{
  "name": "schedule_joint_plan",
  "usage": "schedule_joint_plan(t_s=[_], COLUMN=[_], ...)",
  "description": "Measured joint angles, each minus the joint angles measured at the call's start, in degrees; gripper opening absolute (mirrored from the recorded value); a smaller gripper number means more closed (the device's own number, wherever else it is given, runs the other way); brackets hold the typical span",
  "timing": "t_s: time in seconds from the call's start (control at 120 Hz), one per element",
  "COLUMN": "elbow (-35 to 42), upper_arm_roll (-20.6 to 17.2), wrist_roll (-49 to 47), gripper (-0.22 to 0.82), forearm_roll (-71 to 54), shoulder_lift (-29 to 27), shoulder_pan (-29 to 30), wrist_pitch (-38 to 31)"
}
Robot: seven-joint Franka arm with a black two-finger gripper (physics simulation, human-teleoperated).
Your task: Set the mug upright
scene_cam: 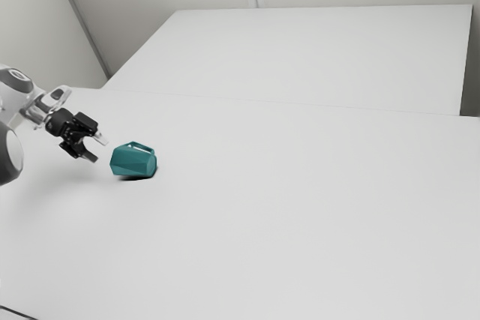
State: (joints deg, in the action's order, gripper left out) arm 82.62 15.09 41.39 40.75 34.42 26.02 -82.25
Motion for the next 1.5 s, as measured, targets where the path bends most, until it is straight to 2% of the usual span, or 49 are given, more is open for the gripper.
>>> schedule_joint_plan(t_s=[0.608,0.95,1.408,1.5], elbow=[0.44,1.29,4.28,4.46], upper_arm_roll=[-3.84,-4.61,-8.53,-8.88], wrist_roll=[2.94,3.56,3.62,3.59], gripper=[0.60,0.60,0.60,0.51], forearm_roll=[2.46,2.61,2.85,2.94], shoulder_lift=[0.87,1.70,1.76,1.75], shoulder_pan=[0.61,0.62,0.61,0.61], wrist_pitch=[-8.05,-9.69,-12.37,-12.82])
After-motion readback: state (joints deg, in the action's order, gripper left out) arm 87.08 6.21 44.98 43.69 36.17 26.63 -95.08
